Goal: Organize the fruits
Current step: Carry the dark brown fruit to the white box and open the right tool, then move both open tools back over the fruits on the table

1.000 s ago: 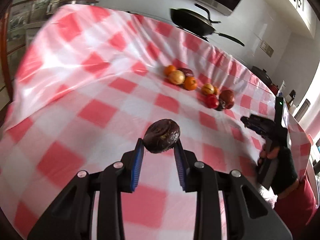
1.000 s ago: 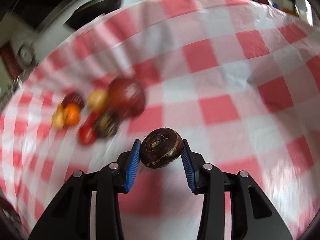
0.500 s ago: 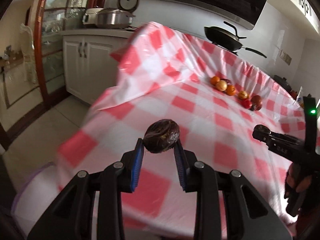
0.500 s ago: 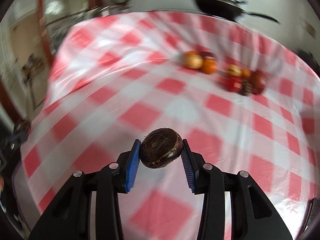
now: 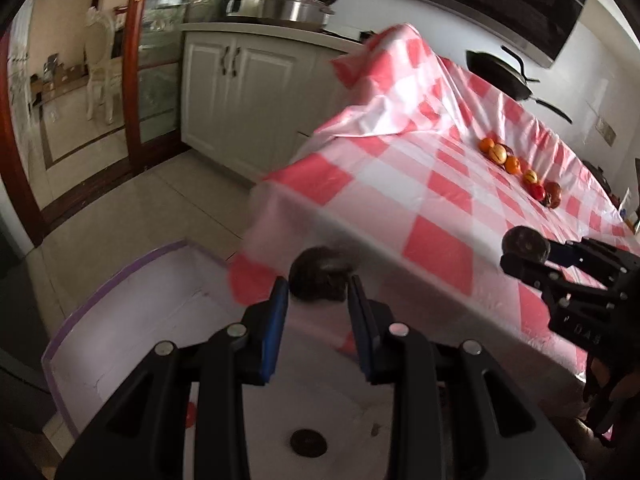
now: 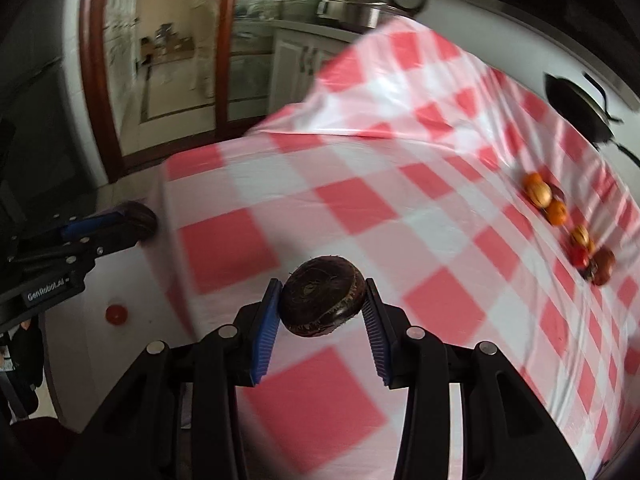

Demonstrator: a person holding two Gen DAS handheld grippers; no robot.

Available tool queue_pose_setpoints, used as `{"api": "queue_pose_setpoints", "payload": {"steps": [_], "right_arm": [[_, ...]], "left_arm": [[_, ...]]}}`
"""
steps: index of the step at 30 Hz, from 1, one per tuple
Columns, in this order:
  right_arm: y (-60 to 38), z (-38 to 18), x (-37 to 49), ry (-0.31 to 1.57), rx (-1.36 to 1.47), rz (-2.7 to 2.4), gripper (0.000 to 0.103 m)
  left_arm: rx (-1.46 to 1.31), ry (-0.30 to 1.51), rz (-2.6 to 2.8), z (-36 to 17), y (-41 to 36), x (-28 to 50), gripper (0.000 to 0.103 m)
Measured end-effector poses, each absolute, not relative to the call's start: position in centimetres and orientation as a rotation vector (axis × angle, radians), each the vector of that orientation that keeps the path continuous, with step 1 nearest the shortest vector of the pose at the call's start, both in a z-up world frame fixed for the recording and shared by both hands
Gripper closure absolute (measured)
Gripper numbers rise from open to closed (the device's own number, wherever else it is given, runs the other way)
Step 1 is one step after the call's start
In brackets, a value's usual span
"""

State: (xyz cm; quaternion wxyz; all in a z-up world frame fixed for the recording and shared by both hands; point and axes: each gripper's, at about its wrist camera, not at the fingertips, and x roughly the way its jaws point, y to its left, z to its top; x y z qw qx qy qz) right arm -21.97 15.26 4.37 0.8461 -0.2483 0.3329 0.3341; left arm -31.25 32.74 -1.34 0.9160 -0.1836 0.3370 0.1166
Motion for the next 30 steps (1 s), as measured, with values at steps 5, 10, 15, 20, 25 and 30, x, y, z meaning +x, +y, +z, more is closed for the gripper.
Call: {"api": "queue_pose_setpoints", "payload": {"steps": [5,10,15,20,25,30], "right_arm": [[18.6,3.8,-25.9,0.648,-0.625,0.823,0.063],[21.6,1.9,-29.9,0.609,-0.747,0.947,0.067],[23.5,-0.4,-33.7,0.595,-0.858,1.102,0.074],[26.7,-6.4,-33.7,0.721,-0.986,1.126,0.078],[28.8,-10.3,-31.7,0.879,-0.972,1.134,0.078],[28.4,-10.7,-31.8,0.905,-0.96,1.143,0.075]], "left_arm": [[-0.38,0.692,0.262,-2.2,34.0,-33.6,0.072],[-0.391,0.8,0.316,-5.8,35.2,-34.5,0.072],[-0.506,0.937,0.443,-10.1,38.1,-35.5,0.072],[-0.634,1.05,0.566,-13.0,40.9,-36.1,0.069],[-0.723,1.067,0.589,-13.8,42.1,-36.8,0.051],[-0.715,1.088,0.601,-13.9,41.9,-36.6,0.035]]}}
